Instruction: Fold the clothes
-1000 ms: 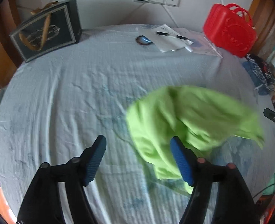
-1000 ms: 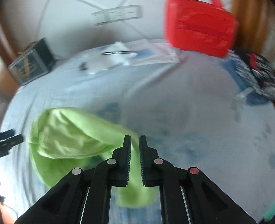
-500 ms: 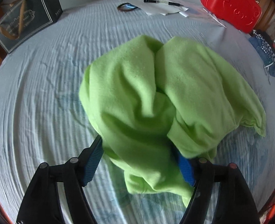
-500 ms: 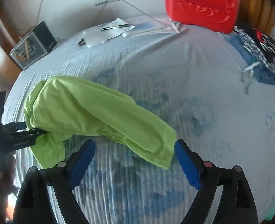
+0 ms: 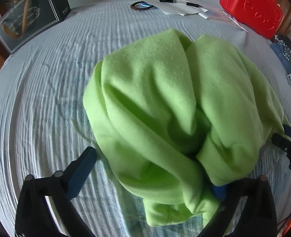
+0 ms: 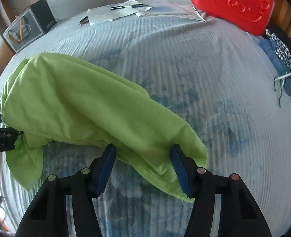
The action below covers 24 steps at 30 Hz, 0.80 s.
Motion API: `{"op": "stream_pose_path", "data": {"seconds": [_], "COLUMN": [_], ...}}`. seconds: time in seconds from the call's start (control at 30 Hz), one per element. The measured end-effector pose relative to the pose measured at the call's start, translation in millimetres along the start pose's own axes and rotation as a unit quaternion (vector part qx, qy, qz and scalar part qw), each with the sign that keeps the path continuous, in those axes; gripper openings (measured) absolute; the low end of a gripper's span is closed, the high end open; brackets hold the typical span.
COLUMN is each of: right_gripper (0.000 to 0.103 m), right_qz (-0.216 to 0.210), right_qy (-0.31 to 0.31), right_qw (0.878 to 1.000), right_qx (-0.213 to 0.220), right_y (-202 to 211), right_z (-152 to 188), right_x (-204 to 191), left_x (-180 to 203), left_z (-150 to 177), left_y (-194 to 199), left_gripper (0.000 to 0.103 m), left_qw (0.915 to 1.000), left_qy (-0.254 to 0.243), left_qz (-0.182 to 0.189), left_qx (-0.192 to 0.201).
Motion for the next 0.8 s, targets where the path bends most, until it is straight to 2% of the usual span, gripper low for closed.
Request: {"op": "stream_pose_path", "data": {"seconds": [0.03,0.07,0.1,0.2,0.27,0.4,0.5,0.63,0.73,0.77,0.8], "right_gripper": [0.044,0.032,0.015,0.007,0.006,0.006,0.005,0.005,0.005,0.005,0.005], "right_qz": [0.006,0.012,0.007,-0.004,-0.006,-0.011,-0.01,-0.006,-0.02,-0.022,-0.021], "right_qy": [0.001,0.001,-0.006,-0.021,-0.02,-0.023,-0.017,-0.015,-0.021,-0.019,-0.016], "right_qw": [1.0,1.0,1.0,1.0,1.0,0.999,0.996,0.987,0.972,0.968,0.963], "right_qx": [-0.002,-0.004,-0.006,-0.008,0.004,0.046,0.086,0.162,0.232,0.25,0.267], "right_y": [1.2,2.6,3.8,7.5,14.5,39.5,60.9,105.9,151.4,164.7,177.3], "right_z": [-0.5,-1.0,-1.8,-4.1,-7.7,-26.0,-53.1,-106.4,-144.5,-152.9,-160.4], "right_x": [1.3,3.0,6.1,11.6,13.2,19.1,24.1,37.2,44.6,43.9,42.5], "left_x": [2.3,4.7,6.3,7.4,1.4,-18.1,-38.2,-75.2,-97.2,-100.8,-103.6], "left_z": [-0.6,-1.2,-1.6,-4.7,-12.0,-38.4,-70.6,-126.0,-158.4,-161.9,-162.4], "left_y": [2.8,5.5,7.5,13.2,21.5,43.6,70.2,123.1,175.4,189.7,203.3], "left_gripper": [0.074,0.055,0.048,0.031,0.024,0.019,0.018,0.018,0.018,0.023,0.032], "left_qw": [1.0,0.9999,0.9998,0.9998,0.9998,0.9992,0.9966,0.987,0.9778,0.9769,0.9771], "left_qy": [-0.001,-0.003,-0.004,0.001,0.012,0.019,0.017,0.025,0.028,0.023,0.015], "left_qz": [0.007,0.013,0.017,0.021,0.018,-0.005,-0.034,-0.072,-0.076,-0.07,-0.062], "left_qx": [0.0,-0.001,-0.002,-0.006,0.002,0.033,0.073,0.142,0.194,0.201,0.203]}}
Point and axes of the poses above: each gripper's, at about its wrist camera, not at the fingertips, and y roughly against the way its jaws point, x to its right, z to its underside, the point moved 3 cm from there along -y, roughly the way its jaws point, and after that the axes turned 12 degrees about x, right-handed, at the moved point
